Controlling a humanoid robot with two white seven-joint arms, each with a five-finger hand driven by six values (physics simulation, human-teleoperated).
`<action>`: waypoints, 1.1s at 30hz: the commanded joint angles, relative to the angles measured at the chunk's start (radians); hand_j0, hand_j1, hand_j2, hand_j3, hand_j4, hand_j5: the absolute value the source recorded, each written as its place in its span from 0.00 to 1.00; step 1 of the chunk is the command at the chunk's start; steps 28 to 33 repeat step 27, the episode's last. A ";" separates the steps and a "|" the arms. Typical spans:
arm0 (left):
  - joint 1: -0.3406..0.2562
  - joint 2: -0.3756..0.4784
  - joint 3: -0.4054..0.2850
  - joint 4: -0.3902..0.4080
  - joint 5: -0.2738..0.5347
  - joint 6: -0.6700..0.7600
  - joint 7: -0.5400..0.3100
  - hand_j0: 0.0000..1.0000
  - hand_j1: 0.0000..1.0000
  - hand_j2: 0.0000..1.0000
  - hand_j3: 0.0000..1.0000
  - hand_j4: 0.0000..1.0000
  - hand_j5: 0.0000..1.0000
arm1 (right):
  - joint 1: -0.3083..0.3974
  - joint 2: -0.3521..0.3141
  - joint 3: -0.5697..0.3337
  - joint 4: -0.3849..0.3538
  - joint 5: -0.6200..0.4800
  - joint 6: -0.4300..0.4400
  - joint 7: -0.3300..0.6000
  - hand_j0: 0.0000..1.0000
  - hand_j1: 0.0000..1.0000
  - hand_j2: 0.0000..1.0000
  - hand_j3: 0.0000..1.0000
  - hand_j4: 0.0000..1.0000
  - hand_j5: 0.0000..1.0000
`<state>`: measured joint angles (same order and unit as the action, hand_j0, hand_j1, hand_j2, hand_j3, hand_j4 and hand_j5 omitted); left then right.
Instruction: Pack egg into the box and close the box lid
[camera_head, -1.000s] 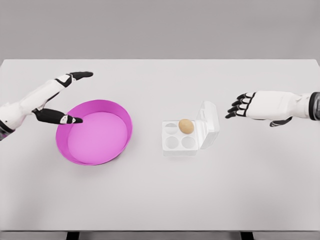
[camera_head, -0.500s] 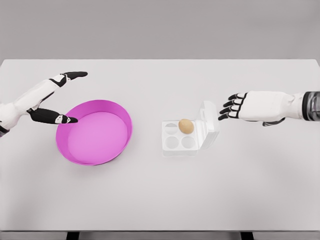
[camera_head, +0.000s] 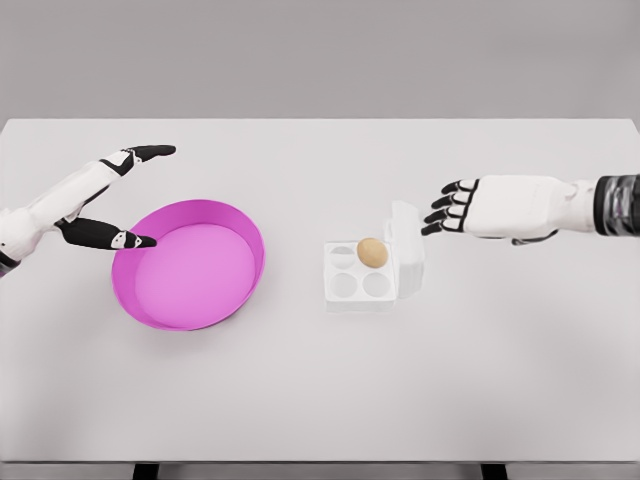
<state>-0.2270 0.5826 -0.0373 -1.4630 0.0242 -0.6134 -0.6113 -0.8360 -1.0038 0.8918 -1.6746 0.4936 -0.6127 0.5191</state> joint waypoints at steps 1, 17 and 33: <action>0.000 0.003 0.001 0.001 0.008 0.003 0.000 1.00 1.00 1.00 1.00 1.00 1.00 | 0.000 0.007 0.003 -0.011 -0.004 0.002 0.013 1.00 1.00 1.00 1.00 1.00 1.00; -0.003 0.006 0.001 0.021 0.010 0.003 0.000 1.00 1.00 1.00 1.00 1.00 1.00 | -0.086 0.067 0.078 0.018 -0.013 0.002 0.029 1.00 1.00 1.00 1.00 1.00 1.00; -0.011 0.008 0.001 0.036 0.010 0.003 0.000 1.00 1.00 1.00 1.00 1.00 1.00 | -0.094 0.063 0.059 0.538 -0.198 0.002 0.015 1.00 1.00 1.00 1.00 1.00 1.00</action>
